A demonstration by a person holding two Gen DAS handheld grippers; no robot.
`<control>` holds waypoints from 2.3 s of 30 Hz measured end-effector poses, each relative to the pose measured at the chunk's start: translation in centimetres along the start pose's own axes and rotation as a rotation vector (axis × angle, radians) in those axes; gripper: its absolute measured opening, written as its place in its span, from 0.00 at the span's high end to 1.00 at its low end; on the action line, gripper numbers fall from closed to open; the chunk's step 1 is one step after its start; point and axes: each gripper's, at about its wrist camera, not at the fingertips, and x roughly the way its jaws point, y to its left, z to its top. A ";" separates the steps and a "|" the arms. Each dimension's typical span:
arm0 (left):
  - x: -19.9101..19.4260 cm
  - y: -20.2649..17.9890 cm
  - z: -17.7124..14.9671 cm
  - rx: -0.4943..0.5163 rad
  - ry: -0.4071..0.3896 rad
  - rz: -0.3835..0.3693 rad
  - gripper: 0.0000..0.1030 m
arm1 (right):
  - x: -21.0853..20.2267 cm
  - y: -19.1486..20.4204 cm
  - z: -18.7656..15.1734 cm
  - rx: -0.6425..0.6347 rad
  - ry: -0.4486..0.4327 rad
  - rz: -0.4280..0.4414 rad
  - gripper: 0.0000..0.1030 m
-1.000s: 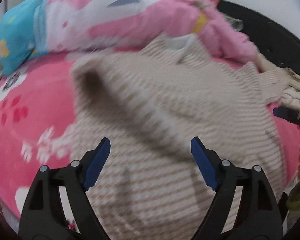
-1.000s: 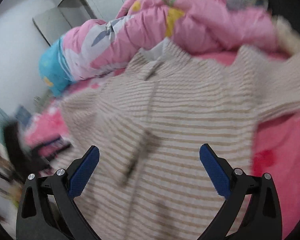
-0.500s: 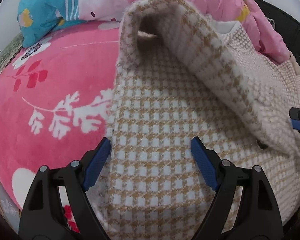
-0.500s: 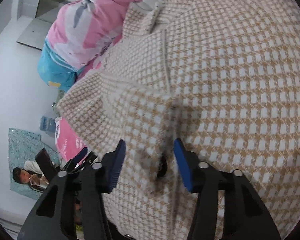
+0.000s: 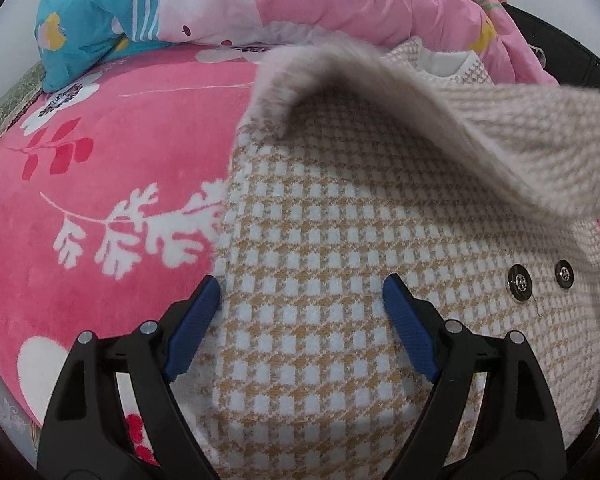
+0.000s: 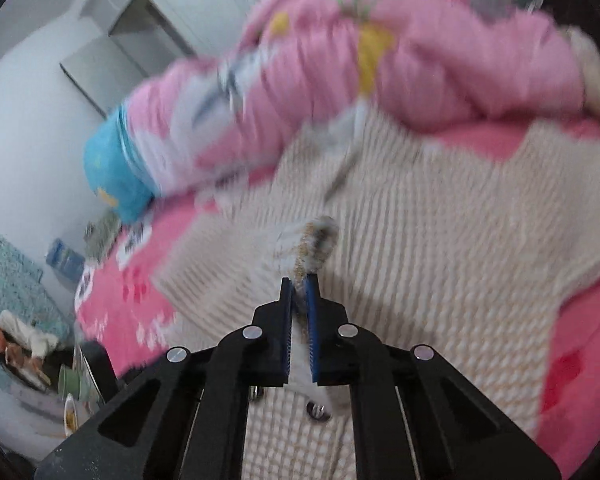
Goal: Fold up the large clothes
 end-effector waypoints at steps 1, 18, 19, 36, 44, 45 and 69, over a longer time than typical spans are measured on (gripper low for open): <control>0.0 0.1 0.0 0.000 0.000 0.006 0.22 | -0.5 -0.5 0.7 0.009 -0.018 -0.011 0.93; -1.0 2.2 0.7 -0.025 -0.016 0.085 0.22 | 8.2 -11.5 -1.9 0.089 0.253 -0.178 0.60; -1.0 2.4 0.7 -0.029 -0.014 0.095 0.22 | 8.1 -11.3 -1.9 0.038 0.250 -0.200 0.65; -2.0 4.0 1.4 -0.074 -0.019 0.080 0.22 | 6.7 -10.4 1.3 -0.076 0.195 -0.399 0.84; -5.0 1.1 5.6 0.006 -0.088 0.024 0.16 | 3.5 -8.0 3.2 -0.101 0.051 -0.292 0.58; -4.9 0.5 6.2 0.009 -0.087 0.009 0.16 | 4.5 -6.6 2.8 -0.149 0.072 -0.275 0.58; 7.4 -3.4 10.9 0.066 0.039 -0.028 0.15 | 14.8 3.3 0.1 -0.418 0.252 -0.136 0.58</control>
